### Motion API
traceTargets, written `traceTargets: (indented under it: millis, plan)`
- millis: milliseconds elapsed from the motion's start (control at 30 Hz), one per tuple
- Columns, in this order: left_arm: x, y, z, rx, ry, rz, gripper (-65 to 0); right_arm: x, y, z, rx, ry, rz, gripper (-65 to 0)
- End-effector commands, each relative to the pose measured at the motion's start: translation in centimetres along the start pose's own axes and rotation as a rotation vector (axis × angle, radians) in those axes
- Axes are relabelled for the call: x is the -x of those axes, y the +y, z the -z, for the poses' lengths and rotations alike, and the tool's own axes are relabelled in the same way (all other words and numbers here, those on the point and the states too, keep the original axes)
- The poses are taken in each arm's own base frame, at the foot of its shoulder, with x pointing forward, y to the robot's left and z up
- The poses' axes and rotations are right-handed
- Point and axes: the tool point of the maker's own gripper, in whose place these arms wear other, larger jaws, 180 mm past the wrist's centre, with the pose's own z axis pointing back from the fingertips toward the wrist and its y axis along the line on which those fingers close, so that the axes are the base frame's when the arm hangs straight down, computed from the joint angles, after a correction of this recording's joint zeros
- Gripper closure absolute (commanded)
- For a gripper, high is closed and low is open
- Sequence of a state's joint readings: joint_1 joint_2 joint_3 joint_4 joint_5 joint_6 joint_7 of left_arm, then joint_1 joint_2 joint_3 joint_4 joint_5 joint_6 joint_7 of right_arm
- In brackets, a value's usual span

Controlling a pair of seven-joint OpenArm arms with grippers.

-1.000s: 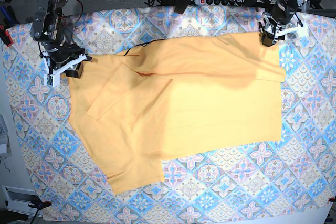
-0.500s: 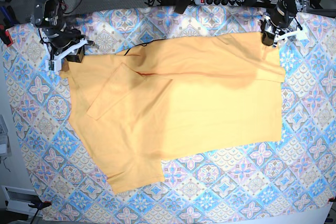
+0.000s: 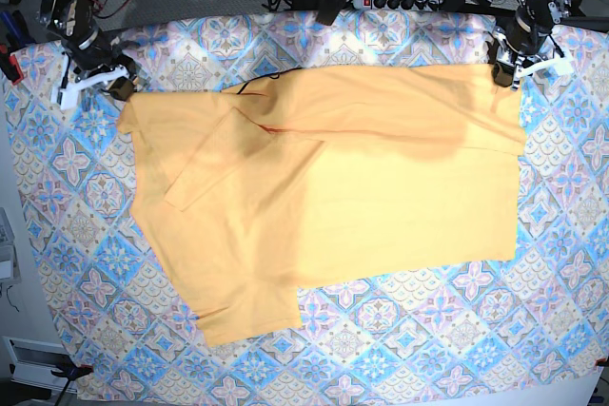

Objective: Fold the T-shirt properly
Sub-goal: 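Pull both held shoulder edges toward the robot, flattening the shirt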

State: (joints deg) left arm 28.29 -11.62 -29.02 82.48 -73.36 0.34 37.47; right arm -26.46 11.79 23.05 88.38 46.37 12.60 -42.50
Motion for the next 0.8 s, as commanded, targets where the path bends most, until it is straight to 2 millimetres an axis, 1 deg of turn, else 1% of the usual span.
traceTargets:
  millis: [0, 67, 133, 200, 500, 633, 767]
  plan:
    - [-0.9, -0.4, -0.3, 0.015, -0.019, 0.017, 0.0, -2.0, 0.6, 0.1, -0.037, -0.047, 0.02, -17.3]
    - [-0.9, -0.5, -0.3, 0.016, -0.018, 0.017, 0.0, -2.0, 0.5, 0.7, -0.06, -0.035, 0.086, -17.4]
    - [-0.9, -0.5, -0.3, 0.016, -0.018, 0.017, 0.0, -1.4, 0.1, 0.9, -0.055, -0.014, 0.104, -17.4]
    - [-0.8, -0.4, -0.3, 0.014, -0.017, 0.017, 0.0, -1.7, 0.4, 1.1, -0.061, -0.016, 0.105, -17.4]
    - [-0.9, -0.4, -0.3, 0.014, -0.018, 0.019, 0.0, -1.2, 0.4, 1.3, -0.063, -0.003, 0.113, -17.5]
    - [-0.9, -0.4, -0.3, 0.014, -0.018, 0.019, 0.0, -1.1, 0.5, 1.3, -0.066, 0.001, 0.111, -19.7]
    - [-0.9, -0.4, -0.3, 0.014, -0.016, 0.019, 0.0, -0.5, 1.0, 1.5, -0.074, 0.004, 0.131, -19.8]
